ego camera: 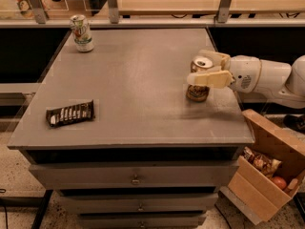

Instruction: Place orange can upright

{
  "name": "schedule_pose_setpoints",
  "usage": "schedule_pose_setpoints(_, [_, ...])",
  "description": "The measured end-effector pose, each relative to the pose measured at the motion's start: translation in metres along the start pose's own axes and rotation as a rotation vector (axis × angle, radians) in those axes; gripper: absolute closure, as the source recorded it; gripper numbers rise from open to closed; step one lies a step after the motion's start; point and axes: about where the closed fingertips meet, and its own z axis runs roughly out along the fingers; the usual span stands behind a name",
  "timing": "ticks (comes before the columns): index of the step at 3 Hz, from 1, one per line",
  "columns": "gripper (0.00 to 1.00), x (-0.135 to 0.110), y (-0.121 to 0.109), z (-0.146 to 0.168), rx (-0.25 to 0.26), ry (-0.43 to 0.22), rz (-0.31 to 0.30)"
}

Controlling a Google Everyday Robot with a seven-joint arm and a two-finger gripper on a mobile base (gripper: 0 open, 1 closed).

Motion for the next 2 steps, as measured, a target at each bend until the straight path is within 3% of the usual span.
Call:
schedule_pose_setpoints(1, [0.00,-0.0029,0.0014,-0.0037,0.013,0.040,0.007])
schedule_pose_setpoints(2, [0.00,-0.0029,0.0014,-0.0036,0.013,0.040,0.007])
